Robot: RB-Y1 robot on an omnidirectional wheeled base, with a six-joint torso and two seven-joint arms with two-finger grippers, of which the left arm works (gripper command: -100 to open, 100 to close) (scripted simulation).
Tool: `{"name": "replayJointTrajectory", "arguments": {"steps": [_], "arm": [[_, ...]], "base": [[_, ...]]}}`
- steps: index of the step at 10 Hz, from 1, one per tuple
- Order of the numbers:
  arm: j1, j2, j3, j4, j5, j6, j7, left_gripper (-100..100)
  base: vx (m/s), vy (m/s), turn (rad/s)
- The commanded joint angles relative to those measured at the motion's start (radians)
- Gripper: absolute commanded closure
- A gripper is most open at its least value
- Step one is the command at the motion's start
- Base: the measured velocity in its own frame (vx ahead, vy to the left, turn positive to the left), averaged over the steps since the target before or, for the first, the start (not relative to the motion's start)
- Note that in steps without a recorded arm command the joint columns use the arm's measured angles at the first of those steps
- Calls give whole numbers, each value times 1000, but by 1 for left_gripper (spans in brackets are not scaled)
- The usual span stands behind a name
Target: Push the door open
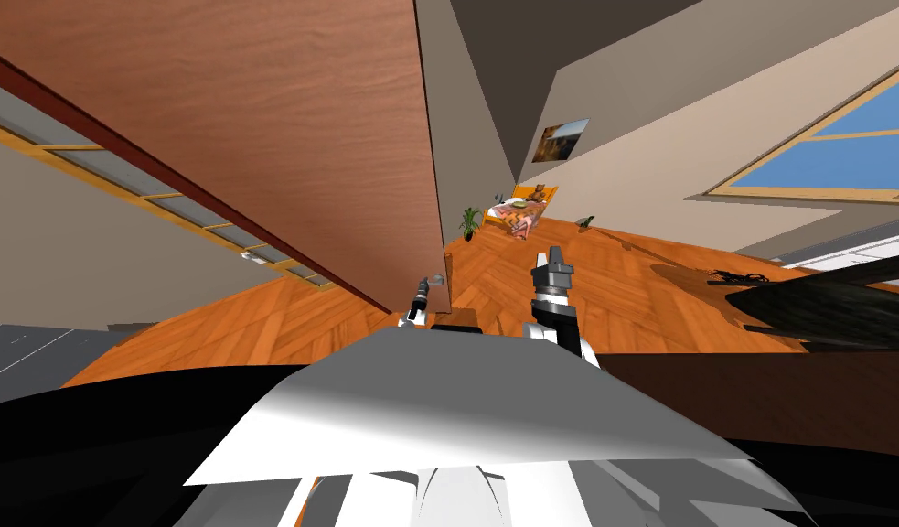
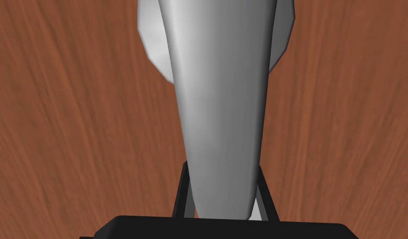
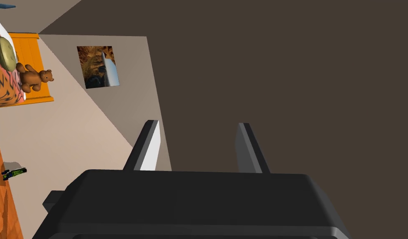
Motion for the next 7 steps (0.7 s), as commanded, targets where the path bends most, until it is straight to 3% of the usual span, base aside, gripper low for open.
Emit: {"name": "replayJointTrajectory", "arguments": {"steps": [1,4,7], "arm": [[-13,12,28,14,13,-18,-13,100],[-13,2,47,13,22,-19,-28,100],[-12,-30,83,12,39,-20,-57,100]], "base": [[168,-61,82],[144,-76,67],[193,-103,132]]}}
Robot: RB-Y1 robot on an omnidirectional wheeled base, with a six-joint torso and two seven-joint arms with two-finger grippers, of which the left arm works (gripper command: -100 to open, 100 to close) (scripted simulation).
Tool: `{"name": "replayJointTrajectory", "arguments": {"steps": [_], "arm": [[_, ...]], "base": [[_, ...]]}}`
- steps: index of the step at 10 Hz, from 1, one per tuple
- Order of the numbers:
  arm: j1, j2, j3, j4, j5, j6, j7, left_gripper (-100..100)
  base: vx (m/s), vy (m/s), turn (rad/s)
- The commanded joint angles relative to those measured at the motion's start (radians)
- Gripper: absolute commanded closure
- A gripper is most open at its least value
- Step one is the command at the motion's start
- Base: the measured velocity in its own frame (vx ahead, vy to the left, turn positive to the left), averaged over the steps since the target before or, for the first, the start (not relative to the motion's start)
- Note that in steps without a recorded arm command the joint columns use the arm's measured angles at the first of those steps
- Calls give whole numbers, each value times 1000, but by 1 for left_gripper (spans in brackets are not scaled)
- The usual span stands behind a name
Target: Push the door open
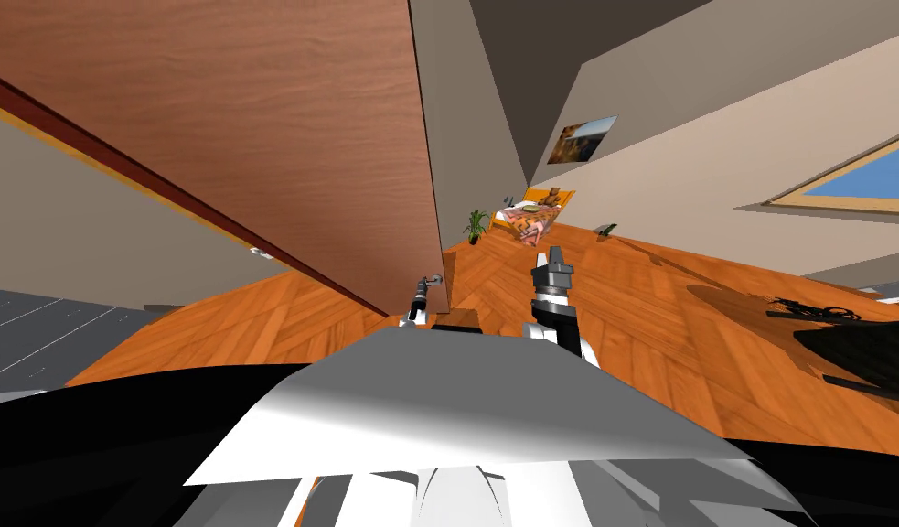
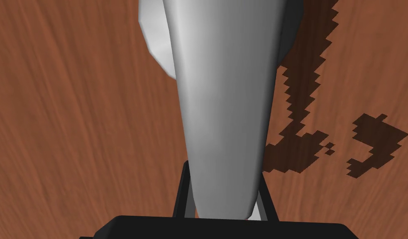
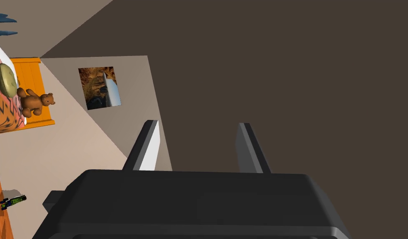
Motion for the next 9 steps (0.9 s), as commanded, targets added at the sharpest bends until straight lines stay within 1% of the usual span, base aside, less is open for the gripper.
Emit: {"name": "replayJointTrajectory", "arguments": {"steps": [1,2,3,4,5,7,8,9], "arm": [[10,-3,10,-34,4,7,-9,100],[10,-3,10,-34,4,7,-9,100],[10,-23,25,-35,11,6,-21,100],[10,-28,28,-35,12,6,-24,100],[10,-43,37,-35,17,6,-30,100],[11,-64,47,-36,22,5,-39,100],[11,-71,50,-36,23,5,-41,100],[7,-50,64,-10,30,-10,-40,100]], "base": [[142,-81,62],[44,-11,-16],[109,-43,72],[136,-90,95],[128,-123,104],[122,-95,82],[105,-67,46],[41,-10,53]]}}
